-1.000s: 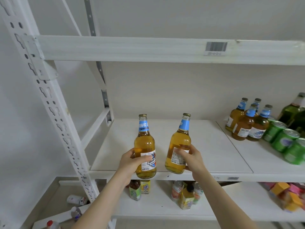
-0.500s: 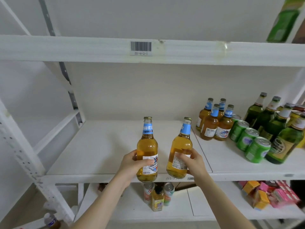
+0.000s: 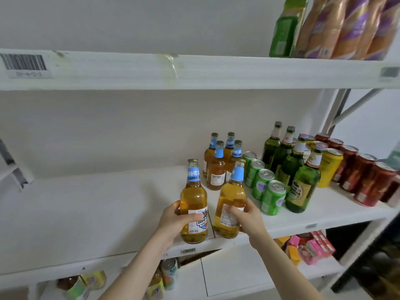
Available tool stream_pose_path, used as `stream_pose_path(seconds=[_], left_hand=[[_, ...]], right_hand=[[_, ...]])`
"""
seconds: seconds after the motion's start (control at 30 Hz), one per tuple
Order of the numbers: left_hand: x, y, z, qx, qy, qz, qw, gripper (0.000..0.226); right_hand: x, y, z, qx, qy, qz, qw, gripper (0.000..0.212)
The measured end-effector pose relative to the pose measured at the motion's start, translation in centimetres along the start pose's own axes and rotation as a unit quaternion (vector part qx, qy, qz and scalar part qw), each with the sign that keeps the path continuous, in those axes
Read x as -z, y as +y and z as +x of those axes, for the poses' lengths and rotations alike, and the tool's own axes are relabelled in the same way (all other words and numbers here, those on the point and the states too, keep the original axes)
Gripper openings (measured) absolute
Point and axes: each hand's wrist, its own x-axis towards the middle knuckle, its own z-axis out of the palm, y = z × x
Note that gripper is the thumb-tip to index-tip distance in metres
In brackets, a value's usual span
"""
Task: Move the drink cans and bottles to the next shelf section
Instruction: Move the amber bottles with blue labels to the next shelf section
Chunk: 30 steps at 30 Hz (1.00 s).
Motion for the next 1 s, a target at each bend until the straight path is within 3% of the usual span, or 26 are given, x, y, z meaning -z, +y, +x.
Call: stream_pose_path(seconds=[0.23, 0.4, 0.7, 1.0], left_hand=[[-9.2, 0.6, 0.2, 0.003, 0.045, -0.009, 0.999, 0.05], [-12.2, 0.9, 0.3, 0.004, 0.068, -0.006, 0.998, 0.052], [-11.9, 1.3, 3.1, -0.004, 0.087, -0.003, 0.996, 0.059], [-10.5, 0.6, 7.4, -0.005, 0.076, 0.007, 0.997, 0.081]], right_hand=[[8.7, -0.9, 2.0, 0.004, -0.029, -0.009, 1.0, 0.047], [11.4, -0.7, 3.3, 0.017, -0.048, -0.021, 0.998, 0.038], [10.4, 0.3, 5.9, 0.052, -0.069, -0.023, 0.996, 0.044], [7.3, 1.8, 10.0, 0.086, -0.022, -0.001, 0.996, 0.057]])
